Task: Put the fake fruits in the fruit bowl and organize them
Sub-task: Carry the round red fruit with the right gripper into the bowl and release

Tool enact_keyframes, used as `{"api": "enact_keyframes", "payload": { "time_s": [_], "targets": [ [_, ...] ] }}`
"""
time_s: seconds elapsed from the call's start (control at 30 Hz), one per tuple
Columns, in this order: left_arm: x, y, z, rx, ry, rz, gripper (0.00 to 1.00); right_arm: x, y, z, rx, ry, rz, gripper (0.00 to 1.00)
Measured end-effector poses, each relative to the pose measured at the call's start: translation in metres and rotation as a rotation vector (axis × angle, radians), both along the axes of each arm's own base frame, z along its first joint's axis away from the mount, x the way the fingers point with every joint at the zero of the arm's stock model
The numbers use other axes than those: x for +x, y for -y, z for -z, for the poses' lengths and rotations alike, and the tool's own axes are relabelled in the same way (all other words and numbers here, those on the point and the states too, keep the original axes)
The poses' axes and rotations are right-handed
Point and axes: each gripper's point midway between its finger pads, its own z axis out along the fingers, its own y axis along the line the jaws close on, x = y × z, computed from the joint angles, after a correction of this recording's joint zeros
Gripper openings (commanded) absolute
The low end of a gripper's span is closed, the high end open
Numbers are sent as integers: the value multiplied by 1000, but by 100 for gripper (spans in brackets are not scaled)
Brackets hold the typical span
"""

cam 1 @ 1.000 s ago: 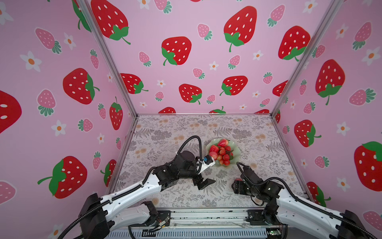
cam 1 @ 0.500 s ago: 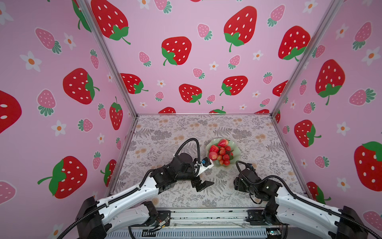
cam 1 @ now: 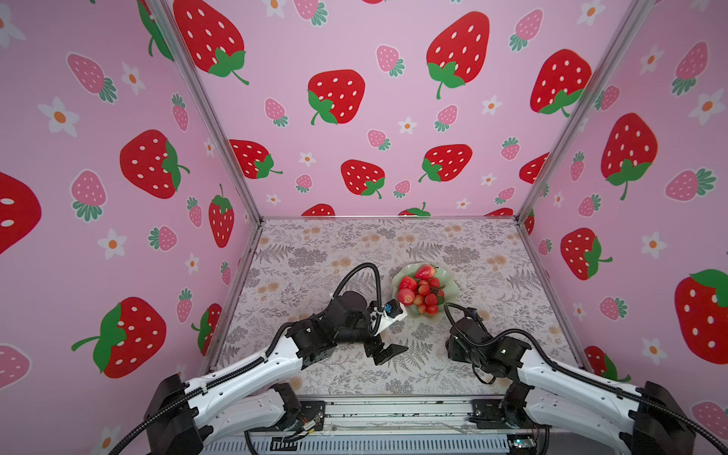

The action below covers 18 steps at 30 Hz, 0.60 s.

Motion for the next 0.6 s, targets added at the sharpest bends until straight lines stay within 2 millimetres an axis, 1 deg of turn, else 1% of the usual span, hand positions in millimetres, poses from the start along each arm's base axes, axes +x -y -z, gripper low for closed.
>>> {"api": "enact_keyframes", "payload": {
  "time_s": [0.17,0.27,0.33,0.47,0.6],
  "targets": [
    [4,2,-1,-7,7,-2,99,16,-7,-49,94,102,2,47],
    [13,7,1,2,2,-15,99,33,-2,-70,125,150,27,46],
    [23,11,-1,8,2,-29,99,47,6,-77,127,163,53,46],
    [46,19,-11,5,32,-65,99,77,21,-84,98,172,91,46],
    [63,18,-18,2,56,-106,99,109,21,-90,77,173,72,45]
  ]
}}
